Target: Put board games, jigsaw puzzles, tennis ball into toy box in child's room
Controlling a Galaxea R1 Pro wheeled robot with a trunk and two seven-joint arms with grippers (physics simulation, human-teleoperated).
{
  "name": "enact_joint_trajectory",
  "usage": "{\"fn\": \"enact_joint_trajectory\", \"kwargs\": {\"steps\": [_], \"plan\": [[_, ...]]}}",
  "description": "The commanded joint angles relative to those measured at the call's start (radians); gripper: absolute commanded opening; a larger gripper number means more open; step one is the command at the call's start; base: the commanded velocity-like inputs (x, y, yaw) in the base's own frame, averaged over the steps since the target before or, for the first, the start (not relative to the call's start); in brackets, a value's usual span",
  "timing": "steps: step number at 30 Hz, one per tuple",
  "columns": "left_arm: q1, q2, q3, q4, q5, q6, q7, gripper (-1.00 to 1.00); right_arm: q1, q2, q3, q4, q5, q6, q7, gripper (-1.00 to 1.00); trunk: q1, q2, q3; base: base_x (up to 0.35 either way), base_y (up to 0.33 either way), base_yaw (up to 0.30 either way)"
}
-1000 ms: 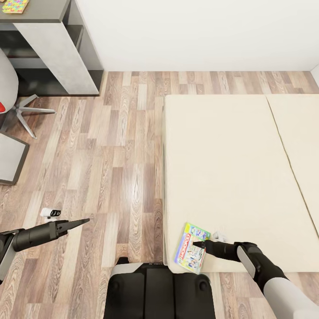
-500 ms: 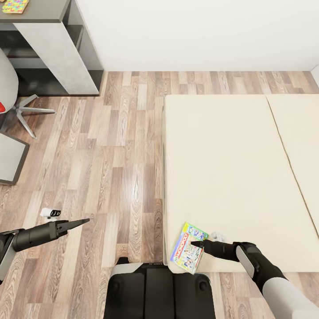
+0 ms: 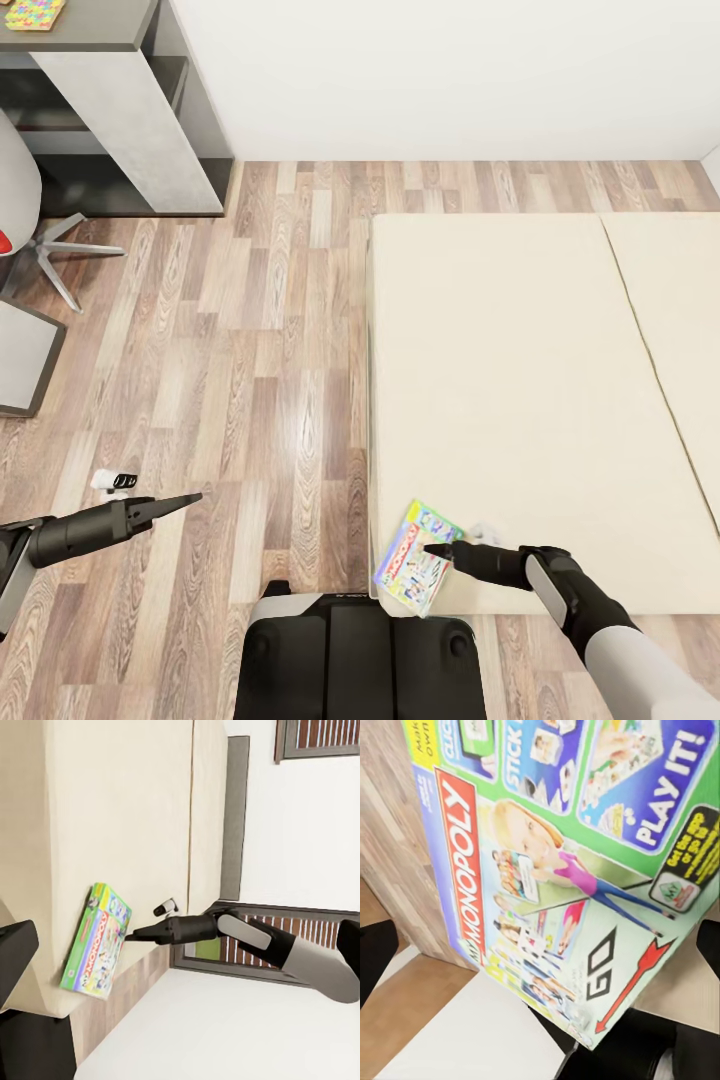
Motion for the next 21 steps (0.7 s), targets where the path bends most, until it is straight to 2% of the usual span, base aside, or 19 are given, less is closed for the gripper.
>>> {"fn": "enact_joint_trajectory", "kwargs": {"steps": [1, 10, 21], "plan": [[0.000, 0.000, 0.000, 0.000, 0.000, 0.010, -0.004, 1.00, 0.000, 0.004, 0.001, -0.001, -0.006, 0.007, -0.001, 1.00, 0.001, -0.001, -0.001, 0.000, 0.000, 0.000], [0.000, 0.000, 0.000, 0.000, 0.000, 0.011, -0.004, 1.00, -0.002, 0.023, 0.001, -0.001, -0.001, 0.008, -0.002, 1.00, 0.001, -0.001, -0.001, 0.000, 0.000, 0.000], [0.000, 0.000, 0.000, 0.000, 0.000, 0.011, -0.004, 1.00, -0.002, 0.025, 0.001, -0.001, -0.003, 0.006, -0.002, 1.00, 0.001, -0.001, -0.001, 0.000, 0.000, 0.000]]}}
